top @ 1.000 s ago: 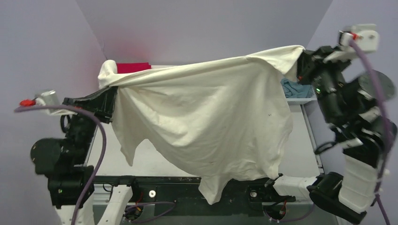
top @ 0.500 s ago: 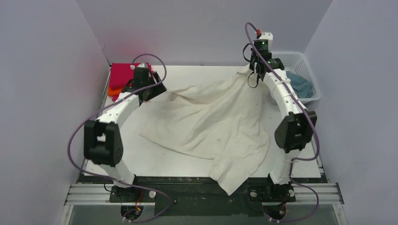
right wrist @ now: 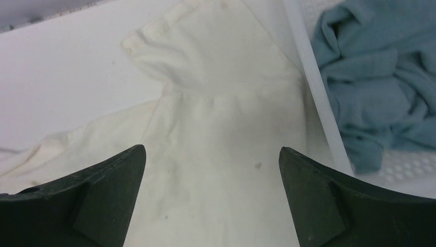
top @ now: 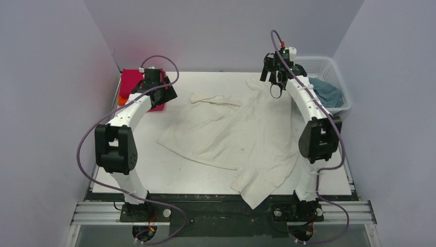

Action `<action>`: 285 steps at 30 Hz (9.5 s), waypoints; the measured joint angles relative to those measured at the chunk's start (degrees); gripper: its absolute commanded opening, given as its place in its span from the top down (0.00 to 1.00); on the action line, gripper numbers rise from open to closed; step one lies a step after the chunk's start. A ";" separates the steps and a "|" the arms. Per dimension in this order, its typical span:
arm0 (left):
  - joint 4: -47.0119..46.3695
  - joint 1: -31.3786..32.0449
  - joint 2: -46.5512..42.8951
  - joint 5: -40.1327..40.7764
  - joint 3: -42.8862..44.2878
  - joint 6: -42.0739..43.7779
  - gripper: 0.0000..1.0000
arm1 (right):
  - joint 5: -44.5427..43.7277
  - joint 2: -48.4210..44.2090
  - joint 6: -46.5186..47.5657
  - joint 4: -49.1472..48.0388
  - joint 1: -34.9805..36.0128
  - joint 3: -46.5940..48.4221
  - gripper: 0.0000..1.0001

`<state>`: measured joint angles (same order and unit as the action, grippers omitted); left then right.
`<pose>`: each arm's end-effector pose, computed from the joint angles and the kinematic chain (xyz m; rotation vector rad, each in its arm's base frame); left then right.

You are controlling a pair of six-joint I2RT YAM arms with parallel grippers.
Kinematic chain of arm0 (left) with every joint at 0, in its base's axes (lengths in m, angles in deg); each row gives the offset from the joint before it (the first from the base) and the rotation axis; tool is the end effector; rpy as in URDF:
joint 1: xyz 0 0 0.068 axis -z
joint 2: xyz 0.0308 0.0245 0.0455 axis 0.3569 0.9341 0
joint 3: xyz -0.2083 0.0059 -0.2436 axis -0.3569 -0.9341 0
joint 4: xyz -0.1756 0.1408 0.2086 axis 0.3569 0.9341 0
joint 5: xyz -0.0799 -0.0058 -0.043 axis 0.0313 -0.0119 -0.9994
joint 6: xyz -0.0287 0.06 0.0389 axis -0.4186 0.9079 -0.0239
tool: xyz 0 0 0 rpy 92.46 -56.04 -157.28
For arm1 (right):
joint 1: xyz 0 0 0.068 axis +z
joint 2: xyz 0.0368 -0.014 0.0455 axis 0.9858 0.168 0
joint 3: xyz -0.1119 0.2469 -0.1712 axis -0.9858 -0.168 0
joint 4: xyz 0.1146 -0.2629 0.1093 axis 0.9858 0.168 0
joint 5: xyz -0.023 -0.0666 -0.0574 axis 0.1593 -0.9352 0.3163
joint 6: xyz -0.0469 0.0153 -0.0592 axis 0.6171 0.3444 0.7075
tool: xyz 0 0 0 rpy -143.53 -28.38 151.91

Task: Fold and stack the t-shirts
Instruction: Flatten out the tshirt

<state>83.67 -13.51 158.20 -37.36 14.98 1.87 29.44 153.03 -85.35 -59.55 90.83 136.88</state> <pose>0.5039 -0.0575 0.2757 -0.5341 2.2944 -0.1836 0.5881 0.0948 0.3473 0.2393 2.0367 0.0711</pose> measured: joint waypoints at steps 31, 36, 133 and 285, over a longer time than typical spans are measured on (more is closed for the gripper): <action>-5.95 -5.97 -20.94 -2.73 -43.54 -15.37 0.27 | 4.72 -26.60 -24.00 -5.57 3.58 -62.90 0.02; -6.73 -5.88 -20.41 -2.91 -43.54 -15.54 0.35 | 5.46 -15.96 -21.79 -6.60 1.18 -50.05 0.02; 1.33 9.81 -49.24 15.26 3.15 -7.91 1.00 | -6.64 -61.40 -13.86 16.28 4.13 -5.86 1.00; -13.97 8.96 -4.31 -4.68 -26.40 -3.08 0.07 | 11.80 32.06 -38.77 -36.41 4.70 19.34 0.05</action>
<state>69.71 -4.55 153.89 -42.03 -11.42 -1.21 41.24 185.10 -124.12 -95.96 95.53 156.22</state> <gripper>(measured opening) 0.924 0.946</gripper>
